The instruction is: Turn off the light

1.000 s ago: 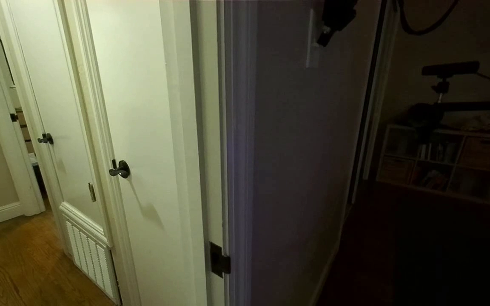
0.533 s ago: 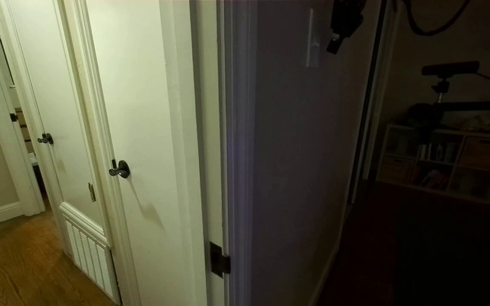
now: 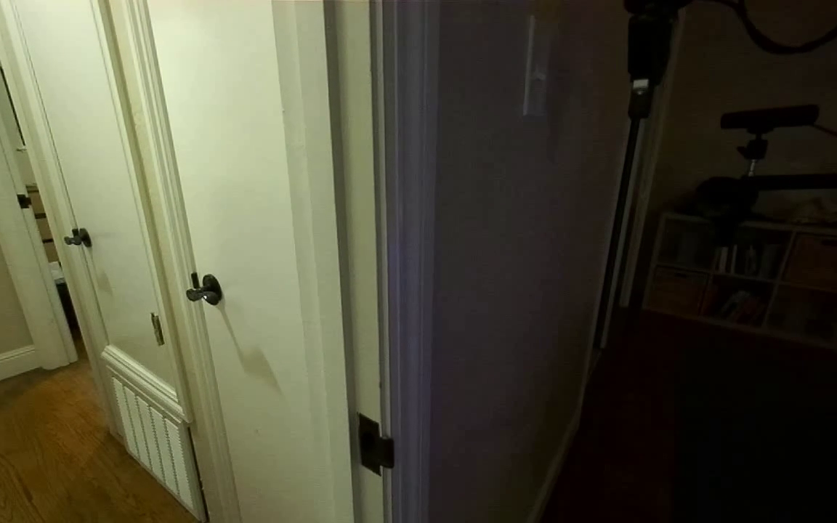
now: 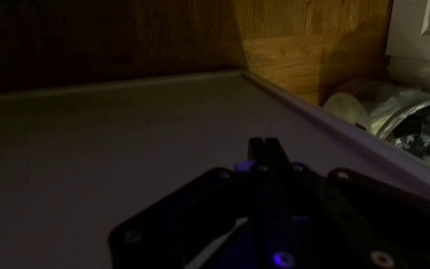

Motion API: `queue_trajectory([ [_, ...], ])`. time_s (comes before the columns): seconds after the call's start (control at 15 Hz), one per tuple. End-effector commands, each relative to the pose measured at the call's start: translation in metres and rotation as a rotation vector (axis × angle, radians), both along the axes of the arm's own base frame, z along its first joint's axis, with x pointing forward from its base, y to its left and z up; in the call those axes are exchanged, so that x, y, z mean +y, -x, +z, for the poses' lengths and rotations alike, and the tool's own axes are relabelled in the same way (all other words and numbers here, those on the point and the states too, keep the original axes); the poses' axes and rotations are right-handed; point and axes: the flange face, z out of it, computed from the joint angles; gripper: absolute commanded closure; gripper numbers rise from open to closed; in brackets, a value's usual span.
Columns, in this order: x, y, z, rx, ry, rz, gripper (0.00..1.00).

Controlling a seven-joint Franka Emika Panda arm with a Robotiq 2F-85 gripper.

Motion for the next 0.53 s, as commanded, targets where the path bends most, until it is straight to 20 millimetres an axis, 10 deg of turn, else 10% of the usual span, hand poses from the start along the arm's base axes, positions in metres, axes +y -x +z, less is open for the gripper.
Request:
queue_trajectory([
  [0.0, 0.005, 0.024, -0.013, 0.081, 0.012, 0.026, 0.79],
  [0.33, 0.01, 0.032, -0.027, 0.098, 0.037, 0.027, 0.47],
  [0.4, 0.007, 0.012, -0.03, 0.099, 0.02, 0.026, 0.66],
  [0.47, 0.007, 0.013, -0.032, 0.104, 0.021, 0.028, 0.59],
])
